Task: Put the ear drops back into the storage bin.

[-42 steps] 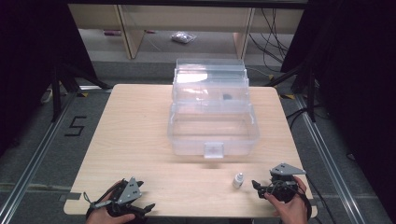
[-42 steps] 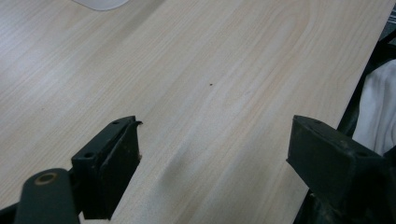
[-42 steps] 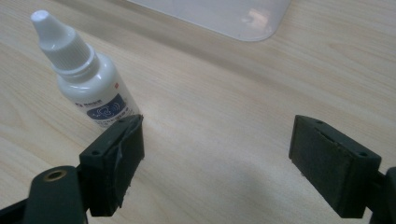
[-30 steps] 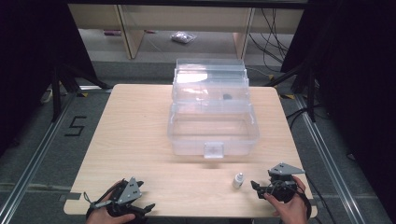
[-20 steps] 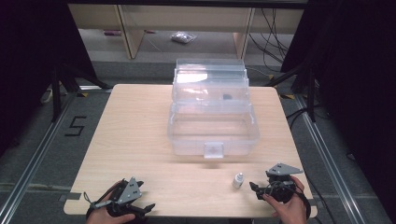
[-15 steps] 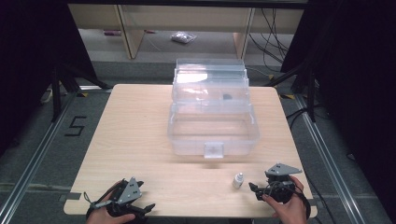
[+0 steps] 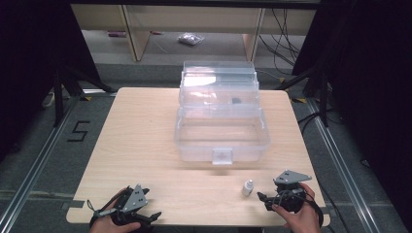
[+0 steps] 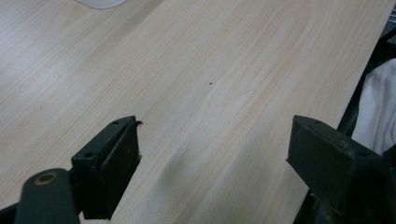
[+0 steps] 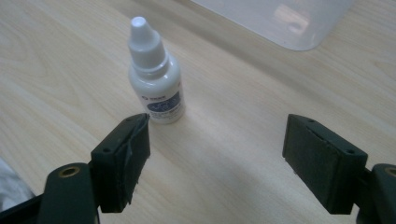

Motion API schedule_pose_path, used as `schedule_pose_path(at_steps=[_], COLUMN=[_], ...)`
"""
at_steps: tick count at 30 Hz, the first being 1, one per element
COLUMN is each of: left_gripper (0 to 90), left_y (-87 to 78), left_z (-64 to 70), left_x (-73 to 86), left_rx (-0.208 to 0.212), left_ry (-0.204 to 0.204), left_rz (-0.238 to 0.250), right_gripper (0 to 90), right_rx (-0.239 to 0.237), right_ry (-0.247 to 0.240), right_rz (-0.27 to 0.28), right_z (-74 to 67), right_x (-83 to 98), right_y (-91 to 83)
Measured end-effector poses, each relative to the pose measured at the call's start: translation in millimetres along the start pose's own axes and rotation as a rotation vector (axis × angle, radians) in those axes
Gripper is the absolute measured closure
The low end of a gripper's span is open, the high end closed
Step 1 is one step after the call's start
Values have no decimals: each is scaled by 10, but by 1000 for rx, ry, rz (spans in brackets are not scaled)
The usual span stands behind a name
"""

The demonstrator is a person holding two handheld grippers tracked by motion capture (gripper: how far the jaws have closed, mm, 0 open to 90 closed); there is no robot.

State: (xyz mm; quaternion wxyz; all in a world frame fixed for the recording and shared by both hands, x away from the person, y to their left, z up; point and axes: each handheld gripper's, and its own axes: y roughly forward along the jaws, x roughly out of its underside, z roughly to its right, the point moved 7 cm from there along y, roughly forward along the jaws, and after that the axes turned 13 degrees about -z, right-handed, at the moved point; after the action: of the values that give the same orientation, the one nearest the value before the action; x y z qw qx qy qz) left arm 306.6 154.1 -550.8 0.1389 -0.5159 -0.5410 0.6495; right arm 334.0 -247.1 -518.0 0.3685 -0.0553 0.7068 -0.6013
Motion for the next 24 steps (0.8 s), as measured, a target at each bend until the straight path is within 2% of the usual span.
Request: schedule_pose_path(at_steps=[1,2,3,4,5,12,15,17,19,21,24], left_gripper=[163,163,163,162,162,163,163,163,163,163,163], left_y=[0,0,0,0,2,5,7,8,9,9,9], left_z=[0,2,1,1,3,1,1,2,2,1,1], left_x=[-1,-1,-1,-1,-4,2,4,4,5,5,5], left_rx=[0,1,0,1,1,1,1,1,2,2,3], left_ry=[-1,-3,-2,-2,-3,2,-1,1,2,1,0], left_rz=[1,2,1,1,8,-4,-5,-5,-6,-6,-6], right_gripper=[241,241,241,241,241,254,255,257,259,261,265], right_rx=[-13,-9,-9,-23,-9,-33,-30,-24,-27,-26,-32], right_ry=[24,-14,-14,22,-27,-71,-77,-109,-99,-119,-150], right_rz=[-4,-5,-5,-19,-9,-56,-58,-48,-58,-64,-100], right_z=[-40,-38,-38,-85,-57,-180,-193,-188,-215,-226,-253], right_x=[3,-8,-8,-5,-17,-45,-61,-94,-102,-114,-133], right_y=[-4,-5,-5,-21,-14,-41,-48,-48,-42,-28,-30])
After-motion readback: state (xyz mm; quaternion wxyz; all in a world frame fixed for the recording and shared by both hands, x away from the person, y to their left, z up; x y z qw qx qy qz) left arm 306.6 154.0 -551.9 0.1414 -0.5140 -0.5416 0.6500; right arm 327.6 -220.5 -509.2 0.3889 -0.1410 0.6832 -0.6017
